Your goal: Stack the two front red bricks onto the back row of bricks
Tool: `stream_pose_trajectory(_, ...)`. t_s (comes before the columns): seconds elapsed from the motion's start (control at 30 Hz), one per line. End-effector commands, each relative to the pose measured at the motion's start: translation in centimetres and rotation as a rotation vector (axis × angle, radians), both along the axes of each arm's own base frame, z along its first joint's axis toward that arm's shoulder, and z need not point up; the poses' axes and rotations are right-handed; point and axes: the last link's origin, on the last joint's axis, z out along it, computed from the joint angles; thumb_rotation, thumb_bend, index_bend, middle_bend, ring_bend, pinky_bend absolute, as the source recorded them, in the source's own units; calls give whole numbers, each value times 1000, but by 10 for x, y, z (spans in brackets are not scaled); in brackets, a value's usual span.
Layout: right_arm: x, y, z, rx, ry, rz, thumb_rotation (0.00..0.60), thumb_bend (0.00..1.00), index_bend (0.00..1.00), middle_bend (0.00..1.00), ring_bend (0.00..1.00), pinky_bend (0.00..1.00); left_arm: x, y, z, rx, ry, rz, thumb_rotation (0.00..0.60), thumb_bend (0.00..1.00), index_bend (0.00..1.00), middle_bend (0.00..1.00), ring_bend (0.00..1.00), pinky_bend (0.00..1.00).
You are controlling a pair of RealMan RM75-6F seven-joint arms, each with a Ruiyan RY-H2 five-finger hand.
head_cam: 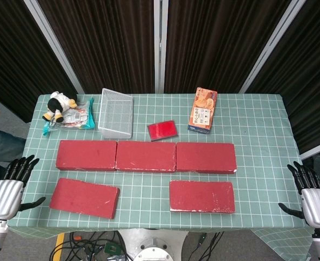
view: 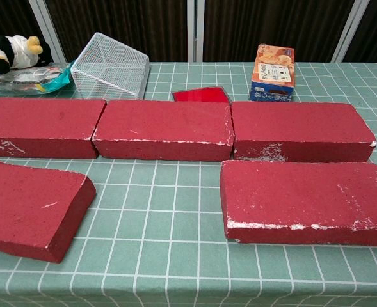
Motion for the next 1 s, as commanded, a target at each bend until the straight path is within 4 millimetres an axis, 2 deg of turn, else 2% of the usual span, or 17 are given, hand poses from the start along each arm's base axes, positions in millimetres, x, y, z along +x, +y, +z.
stream_pose_trajectory(0.03,0,0,0,0,0,-1,600,0,0,0,0,0,0,0,1,4,2,-1,600,16,66,0,0,0)
stream_pose_trajectory(0.57,1,0,0,2,3,6,600,0,0,0,0,0,6,-3,-2,-37,-4,-21,600,14,65,0,0,0)
stream_pose_trajectory(0.77,7,-5,10,-22,6,24,600,0,0,0,0,0,25,-10,-17,-185,-53,-75,600,14,65,0,0,0)
stream_pose_trajectory(1.0,16,-11,18,-39,-7,42,600,0,0,0,0,0,51,-11,-51,-386,-49,-113,600,12,61,0,0,0)
